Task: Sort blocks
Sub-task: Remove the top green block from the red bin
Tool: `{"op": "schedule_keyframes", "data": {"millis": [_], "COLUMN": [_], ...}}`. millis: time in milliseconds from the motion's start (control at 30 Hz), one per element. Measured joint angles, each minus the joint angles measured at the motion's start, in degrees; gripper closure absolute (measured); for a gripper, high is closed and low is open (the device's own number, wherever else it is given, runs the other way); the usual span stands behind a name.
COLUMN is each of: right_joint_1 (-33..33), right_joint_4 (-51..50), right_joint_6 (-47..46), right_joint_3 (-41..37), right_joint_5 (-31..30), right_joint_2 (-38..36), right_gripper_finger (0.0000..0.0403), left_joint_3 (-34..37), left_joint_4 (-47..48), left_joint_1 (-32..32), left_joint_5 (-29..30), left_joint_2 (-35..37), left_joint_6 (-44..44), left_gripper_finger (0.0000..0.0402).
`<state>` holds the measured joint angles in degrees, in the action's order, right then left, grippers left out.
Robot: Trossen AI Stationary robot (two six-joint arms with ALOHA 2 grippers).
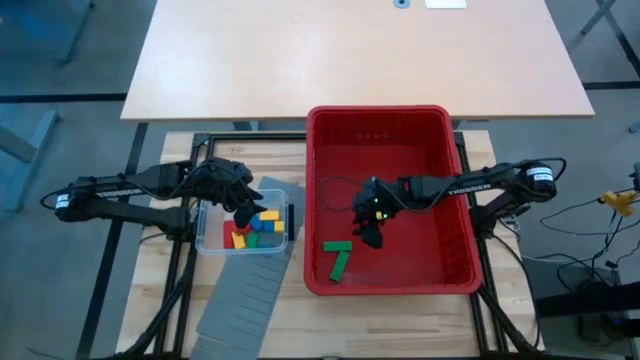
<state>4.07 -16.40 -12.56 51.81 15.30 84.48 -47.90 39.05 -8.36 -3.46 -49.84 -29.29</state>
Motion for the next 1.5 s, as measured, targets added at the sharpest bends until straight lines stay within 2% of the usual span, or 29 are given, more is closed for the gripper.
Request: {"op": "schedule_keyframes", "data": {"millis": [200, 533, 900, 1067, 1267, 1500], "right_joint_1": [-1.51, -4.84, -5.21, -5.21, -5.19, -4.4], "right_joint_4": [-0.77, 0.1, -0.14, -1.81, -2.75, -2.63], "right_joint_6": [5.05, 12.36, 12.43, 11.06, 10.96, 8.86], "right_joint_3": [-3.24, -0.44, 6.27, 8.61, 10.17, 10.16], "right_joint_5": [-1.78, -1.31, -1.15, -1.91, -2.38, -5.37], "right_joint_2": [2.12, 8.07, 15.88, 20.75, 23.53, 23.43], "right_gripper_finger": [0.0238, 0.0235, 0.0152, 0.0138, 0.016, 0.0231], "left_joint_3": [0.02, 0.04, 0.07, 0.07, 0.07, 0.07], "left_joint_4": [0.02, 0.04, 0.04, 0.04, 0.04, 0.02], "left_joint_1": [0.0, 0.0, 0.0, 0.0, 0.0, 0.0], "left_joint_5": [0.04, 0.07, -0.01, -0.04, -0.07, -0.09], "left_joint_2": [0.0, -0.15, -0.33, -0.33, -0.33, -0.37], "left_joint_6": [-1.76, -5.61, -8.59, -9.02, -9.26, -9.36], "left_gripper_finger": [0.0192, 0.0187, 0.0193, 0.0199, 0.02, 0.0201]}}
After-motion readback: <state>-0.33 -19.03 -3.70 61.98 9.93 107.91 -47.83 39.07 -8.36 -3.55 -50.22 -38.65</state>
